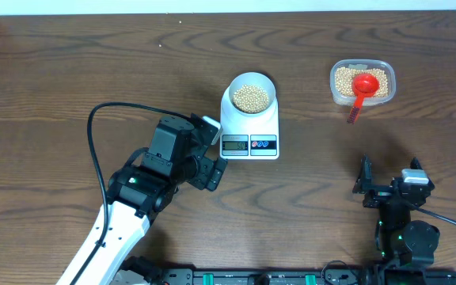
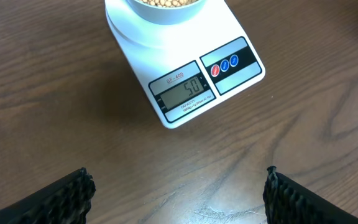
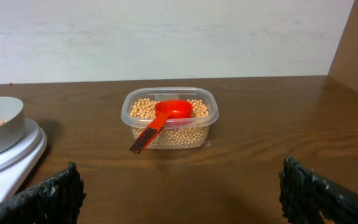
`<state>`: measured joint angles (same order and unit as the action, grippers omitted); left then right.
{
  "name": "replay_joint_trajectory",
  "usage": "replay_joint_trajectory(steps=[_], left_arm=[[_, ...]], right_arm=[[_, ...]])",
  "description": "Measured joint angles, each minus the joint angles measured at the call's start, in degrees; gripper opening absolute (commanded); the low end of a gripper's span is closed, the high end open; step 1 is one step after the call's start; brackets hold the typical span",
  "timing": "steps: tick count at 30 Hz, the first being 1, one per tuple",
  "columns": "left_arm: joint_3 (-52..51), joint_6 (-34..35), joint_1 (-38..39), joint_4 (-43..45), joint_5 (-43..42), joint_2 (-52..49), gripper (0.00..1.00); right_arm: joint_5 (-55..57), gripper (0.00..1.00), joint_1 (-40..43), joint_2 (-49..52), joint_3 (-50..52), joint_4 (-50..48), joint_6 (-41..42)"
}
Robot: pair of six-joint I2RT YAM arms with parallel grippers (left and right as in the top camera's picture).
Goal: Scoop item into bowl and weigh 50g on scale
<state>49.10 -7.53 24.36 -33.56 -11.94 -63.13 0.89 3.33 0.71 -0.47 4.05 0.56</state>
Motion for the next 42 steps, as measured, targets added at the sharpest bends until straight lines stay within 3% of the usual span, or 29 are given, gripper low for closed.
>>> replay_joint_trajectory(steps=[8,16,28,42], left_arm=[[0.00,-0.02,0.00,-3.43,0.00,2.32,0.89],[0.00,-0.02,-0.79,-3.23,2.25,17.18,0.89],[-1.01,-0.02,-6.08,8.13,8.07,37.70,0.89],[-27.23,-0.02,-14.32,27.69,8.28,55.78,0.89]], right_arm=[[0.00,0.99,0.00,0.00,0.00,-0.02,0.00],[0.00,0.99,-0.02,0.00,0.00,-0.02,0.00],[0.00,0.99,0.00,0.00,0.00,0.00,0.00],[0.00,0.99,0.00,0.00,0.00,-0.02,0.00]])
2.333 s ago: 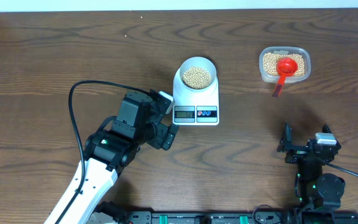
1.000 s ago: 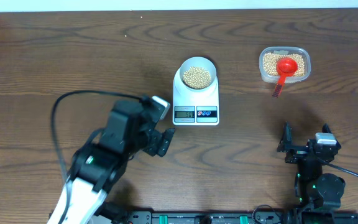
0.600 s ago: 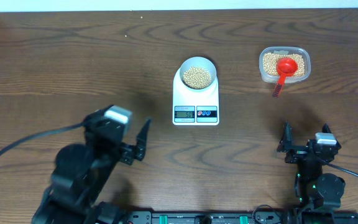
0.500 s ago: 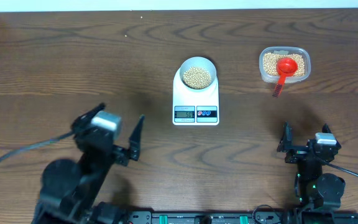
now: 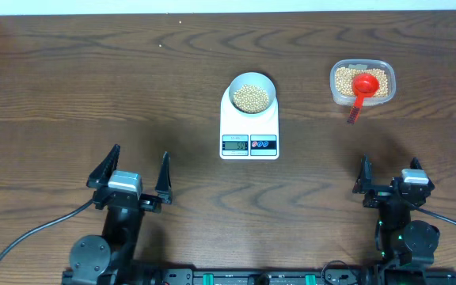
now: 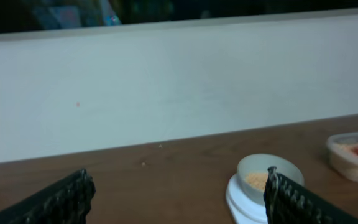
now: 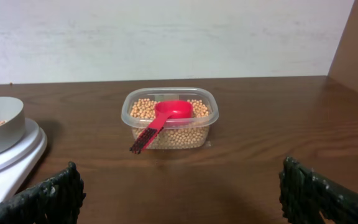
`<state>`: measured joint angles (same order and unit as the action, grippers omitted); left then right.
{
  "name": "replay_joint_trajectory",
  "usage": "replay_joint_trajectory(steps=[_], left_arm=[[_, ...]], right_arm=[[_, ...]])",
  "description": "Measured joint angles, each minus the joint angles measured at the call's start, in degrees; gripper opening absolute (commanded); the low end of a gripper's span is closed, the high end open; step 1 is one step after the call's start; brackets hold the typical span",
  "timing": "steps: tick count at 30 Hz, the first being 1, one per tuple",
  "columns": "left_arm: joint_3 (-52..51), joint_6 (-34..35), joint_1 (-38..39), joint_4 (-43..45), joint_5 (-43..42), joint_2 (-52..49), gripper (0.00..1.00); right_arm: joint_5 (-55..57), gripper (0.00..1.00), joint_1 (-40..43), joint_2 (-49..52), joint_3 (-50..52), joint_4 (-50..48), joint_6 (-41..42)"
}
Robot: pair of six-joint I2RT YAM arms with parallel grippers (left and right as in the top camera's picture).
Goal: Scoop item into bowl and weigh 50g on scale
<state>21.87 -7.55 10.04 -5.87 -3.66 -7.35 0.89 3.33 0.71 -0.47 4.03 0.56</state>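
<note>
A white scale [image 5: 249, 131] stands mid-table with a white bowl [image 5: 251, 93] of beans on it; its display [image 5: 234, 143] is lit, digits unreadable. The clear tub [image 5: 362, 82] of beans sits at the back right, and a red scoop [image 5: 363, 85] lies in it, handle hanging over the near rim. In the right wrist view the tub [image 7: 170, 118] and scoop [image 7: 169, 113] show ahead. My left gripper [image 5: 136, 169] is open at the front left, empty. The right gripper [image 5: 388, 170] stands open at the front right, empty.
The table's back edge meets a pale wall [image 6: 166, 81]. A wooden side panel rises at the right. Black arm bases [image 5: 236, 277] line the front edge.
My left arm has drawn back from beside the scale's display to the front left, its camera now facing the wall. The right arm, scale, bowl, tub and scoop have not moved.
</note>
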Motion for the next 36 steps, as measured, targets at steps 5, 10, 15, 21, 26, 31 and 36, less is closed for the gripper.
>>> replay_joint_trajectory(steps=[5,10,15,21,26,31,36], left_arm=[[-8.07,0.00,-3.65,5.90,0.09,3.63,0.89],[-13.77,0.00,-6.49,9.05,0.79,5.95,0.89],[-17.18,0.00,-8.55,10.82,1.51,6.62,0.89],[-19.91,0.00,-10.03,11.78,2.58,6.71,0.89],[-21.53,0.00,-10.38,10.05,2.60,6.73,0.89],[-21.27,0.02,-10.38,5.03,2.12,6.69,0.89],[-21.09,0.02,-10.38,4.61,1.86,6.75,0.89]], right_arm=[[0.00,0.99,0.00,0.00,0.00,0.00,0.00],[0.00,0.99,0.00,0.00,0.00,0.02,0.00],[0.00,0.99,0.00,0.00,0.00,0.02,0.00],[0.00,0.99,0.00,0.00,0.00,0.02,0.00],[0.00,0.99,0.00,0.00,0.00,0.02,0.00],[0.00,0.99,0.00,-0.02,0.02,-0.04,0.00],[0.00,0.99,0.00,-0.04,0.02,0.00,0.00]])
